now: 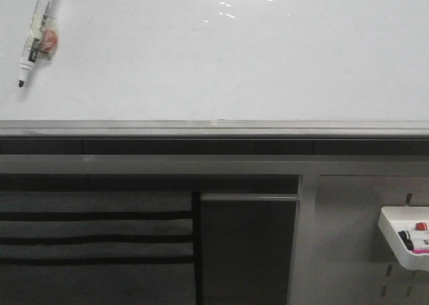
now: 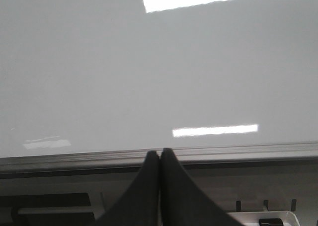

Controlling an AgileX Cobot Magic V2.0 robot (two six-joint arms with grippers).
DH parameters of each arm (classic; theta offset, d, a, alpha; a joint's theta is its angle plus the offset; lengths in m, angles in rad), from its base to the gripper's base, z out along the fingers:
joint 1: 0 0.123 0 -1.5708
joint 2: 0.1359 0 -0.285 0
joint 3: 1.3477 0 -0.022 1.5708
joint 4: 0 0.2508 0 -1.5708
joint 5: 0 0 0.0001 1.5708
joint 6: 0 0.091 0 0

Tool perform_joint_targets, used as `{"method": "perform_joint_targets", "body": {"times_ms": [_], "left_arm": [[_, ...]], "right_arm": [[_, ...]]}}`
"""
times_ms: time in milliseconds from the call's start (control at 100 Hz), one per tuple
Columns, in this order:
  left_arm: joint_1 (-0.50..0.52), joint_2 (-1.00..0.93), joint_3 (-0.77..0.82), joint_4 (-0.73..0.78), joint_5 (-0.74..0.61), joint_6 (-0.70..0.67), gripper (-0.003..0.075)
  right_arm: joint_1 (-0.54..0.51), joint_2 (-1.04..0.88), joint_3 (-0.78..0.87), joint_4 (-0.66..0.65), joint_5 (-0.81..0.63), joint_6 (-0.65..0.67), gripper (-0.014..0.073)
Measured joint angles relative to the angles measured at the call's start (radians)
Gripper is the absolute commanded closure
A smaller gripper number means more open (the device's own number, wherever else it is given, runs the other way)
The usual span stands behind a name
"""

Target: Write number 3 on whiteboard

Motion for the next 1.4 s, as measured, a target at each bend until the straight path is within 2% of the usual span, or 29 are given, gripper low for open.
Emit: {"method": "perform_joint_targets", "body": {"times_ms": [240,310,450,560,690,850,1000,1400], "left_arm": [[0.0,0.0,-0.004,-0.03,-0.018,0.0,0.0738],[0.0,0.0,-0.031,-0.064,0.009,0.0,0.0738],[0.0,0.0,-0.173,-0.108,0.111,0.0,0.0738],[0.0,0.032,-0.325,-0.115,0.236,0.0,0.0738],[0.0,0.132,-0.489,-0.117,0.388,0.0,0.0738],[0.0,0.24,-0.615,-0.117,0.471,0.0,0.0738],[0.0,0.273,-0.636,-0.117,0.476,0.0,0.0738],[0.0,0.275,-0.636,-0.117,0.476,0.0,0.0738]], "right_arm": [[0.0,0.0,0.0,0.0,-0.014,0.0,0.0665],[0.0,0.0,-0.01,0.0,0.044,0.0,0.0665],[0.0,0.0,-0.11,0.0,0.184,0.0,0.0665],[0.0,0.016,-0.219,0.0,0.24,0.0,0.0665],[0.0,0.099,-0.355,0.0,0.305,-0.014,0.0665],[0.0,0.22,-0.505,0.0,0.385,-0.09,0.0665],[0.0,0.274,-0.567,0.0,0.397,-0.104,0.0665],[0.0,0.278,-0.569,0.0,0.404,-0.106,0.0665]]}}
